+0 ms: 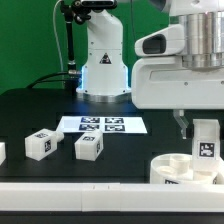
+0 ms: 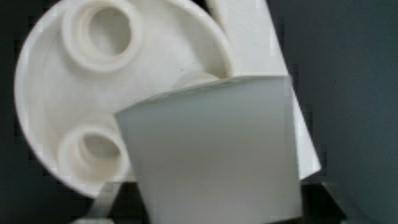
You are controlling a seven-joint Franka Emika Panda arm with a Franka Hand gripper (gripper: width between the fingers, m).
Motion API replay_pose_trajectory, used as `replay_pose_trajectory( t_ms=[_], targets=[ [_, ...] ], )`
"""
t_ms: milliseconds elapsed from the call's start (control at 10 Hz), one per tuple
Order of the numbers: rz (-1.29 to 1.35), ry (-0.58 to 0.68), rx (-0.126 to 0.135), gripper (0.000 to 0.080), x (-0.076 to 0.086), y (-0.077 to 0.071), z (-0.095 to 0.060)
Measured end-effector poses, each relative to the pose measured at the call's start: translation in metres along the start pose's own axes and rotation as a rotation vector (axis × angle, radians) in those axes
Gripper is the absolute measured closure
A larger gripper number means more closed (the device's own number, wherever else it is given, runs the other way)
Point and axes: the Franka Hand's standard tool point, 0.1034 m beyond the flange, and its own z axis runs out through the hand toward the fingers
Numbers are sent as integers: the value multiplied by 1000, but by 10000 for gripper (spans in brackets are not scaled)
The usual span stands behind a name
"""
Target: Assemble stool
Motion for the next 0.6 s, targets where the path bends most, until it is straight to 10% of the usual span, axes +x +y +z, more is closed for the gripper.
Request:
replay_pose_trajectory(
  t_ms=[600],
  targets=[
    [654,-26,43,456,-8,0,4]
  ],
)
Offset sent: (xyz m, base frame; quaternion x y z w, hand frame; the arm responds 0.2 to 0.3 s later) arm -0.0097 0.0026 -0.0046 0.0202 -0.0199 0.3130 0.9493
